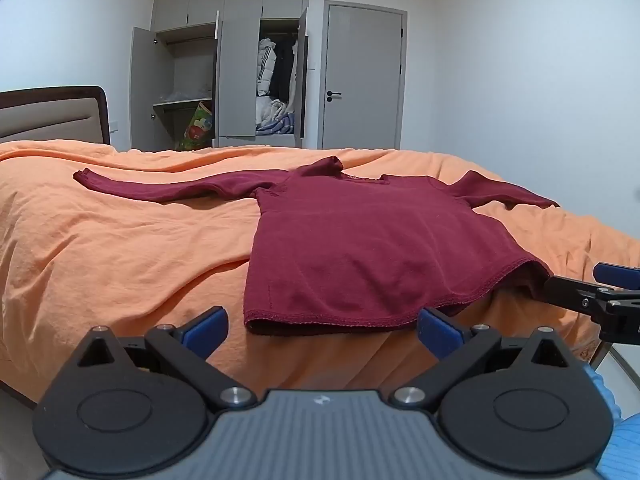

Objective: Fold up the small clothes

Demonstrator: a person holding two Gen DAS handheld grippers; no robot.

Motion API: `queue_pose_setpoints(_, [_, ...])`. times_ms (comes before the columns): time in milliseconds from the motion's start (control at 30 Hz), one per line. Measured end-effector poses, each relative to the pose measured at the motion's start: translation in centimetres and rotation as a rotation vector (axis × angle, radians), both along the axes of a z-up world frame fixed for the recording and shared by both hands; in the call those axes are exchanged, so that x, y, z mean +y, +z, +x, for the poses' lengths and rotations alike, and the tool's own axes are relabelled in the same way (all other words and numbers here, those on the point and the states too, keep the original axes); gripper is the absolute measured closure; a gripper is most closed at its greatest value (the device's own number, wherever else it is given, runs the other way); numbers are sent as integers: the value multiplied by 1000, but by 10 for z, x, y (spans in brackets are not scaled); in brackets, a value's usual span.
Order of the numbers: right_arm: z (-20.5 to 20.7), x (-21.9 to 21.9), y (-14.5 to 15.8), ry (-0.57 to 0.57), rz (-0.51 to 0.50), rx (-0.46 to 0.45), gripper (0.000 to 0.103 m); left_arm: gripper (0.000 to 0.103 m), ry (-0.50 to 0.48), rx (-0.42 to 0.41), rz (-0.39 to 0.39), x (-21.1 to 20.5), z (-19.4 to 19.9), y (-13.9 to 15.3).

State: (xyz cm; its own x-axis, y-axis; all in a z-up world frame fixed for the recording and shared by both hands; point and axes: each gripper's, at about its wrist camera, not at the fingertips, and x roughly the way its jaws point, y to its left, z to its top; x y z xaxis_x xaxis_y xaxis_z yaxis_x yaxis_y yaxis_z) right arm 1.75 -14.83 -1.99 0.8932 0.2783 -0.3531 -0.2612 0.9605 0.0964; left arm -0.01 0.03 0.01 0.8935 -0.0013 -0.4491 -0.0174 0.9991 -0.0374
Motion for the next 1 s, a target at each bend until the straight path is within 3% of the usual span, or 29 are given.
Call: queue_pose_setpoints(1000, [0,2,0,-4,-8,1,0,0,6,2,-4,3,0,-1])
